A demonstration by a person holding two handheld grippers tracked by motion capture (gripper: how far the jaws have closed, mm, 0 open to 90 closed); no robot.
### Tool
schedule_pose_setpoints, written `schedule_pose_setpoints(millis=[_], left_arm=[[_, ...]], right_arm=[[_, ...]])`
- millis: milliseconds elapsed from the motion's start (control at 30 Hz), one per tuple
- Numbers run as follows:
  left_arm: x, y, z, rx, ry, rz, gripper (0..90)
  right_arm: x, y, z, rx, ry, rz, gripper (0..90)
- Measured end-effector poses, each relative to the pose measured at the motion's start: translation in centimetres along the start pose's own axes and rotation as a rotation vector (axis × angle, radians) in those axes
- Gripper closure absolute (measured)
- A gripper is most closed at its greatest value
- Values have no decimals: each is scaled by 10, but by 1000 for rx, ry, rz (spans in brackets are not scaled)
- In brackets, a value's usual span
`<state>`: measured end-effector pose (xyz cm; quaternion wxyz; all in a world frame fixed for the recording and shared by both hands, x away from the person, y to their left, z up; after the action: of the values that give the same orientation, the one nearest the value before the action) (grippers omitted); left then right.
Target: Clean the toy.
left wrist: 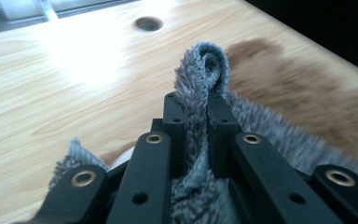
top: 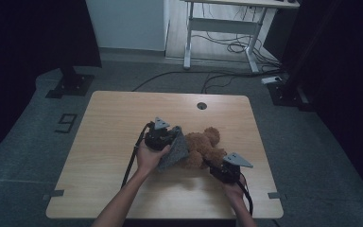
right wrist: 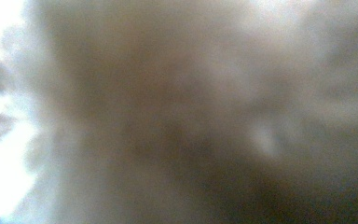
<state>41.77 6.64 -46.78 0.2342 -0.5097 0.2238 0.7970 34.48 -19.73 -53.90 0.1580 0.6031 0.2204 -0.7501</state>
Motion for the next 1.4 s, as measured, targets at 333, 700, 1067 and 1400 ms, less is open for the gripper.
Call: schedule_pose_setpoints(millis=[333,700,1067,1400], left_arm=[[19,-45,45,-93,20,69,804],[85,-86,38,-128,-134,212,806],[63,-81,52,-95,-65,195,804],[-21,-20,62,27,81,32,803]], right_arm=[[6,-7,0,9,-22,53,611],[8,-4,1,-10,-26,15,611],[10,-1,3,-3,-30,-2,611],[10,-4,2,-6,-32,9,613]])
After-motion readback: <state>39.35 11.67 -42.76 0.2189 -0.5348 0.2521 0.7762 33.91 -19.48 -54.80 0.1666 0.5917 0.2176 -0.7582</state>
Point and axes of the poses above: each handheld gripper's, and its own axes: z roughly backward along the jaws, x roughly out of its underside, y roughly to its right, the point moved 2 cm from there along -z, roughly forward along the jaws, and after that the axes turned 12 degrees about y, right-handed, at the moved point
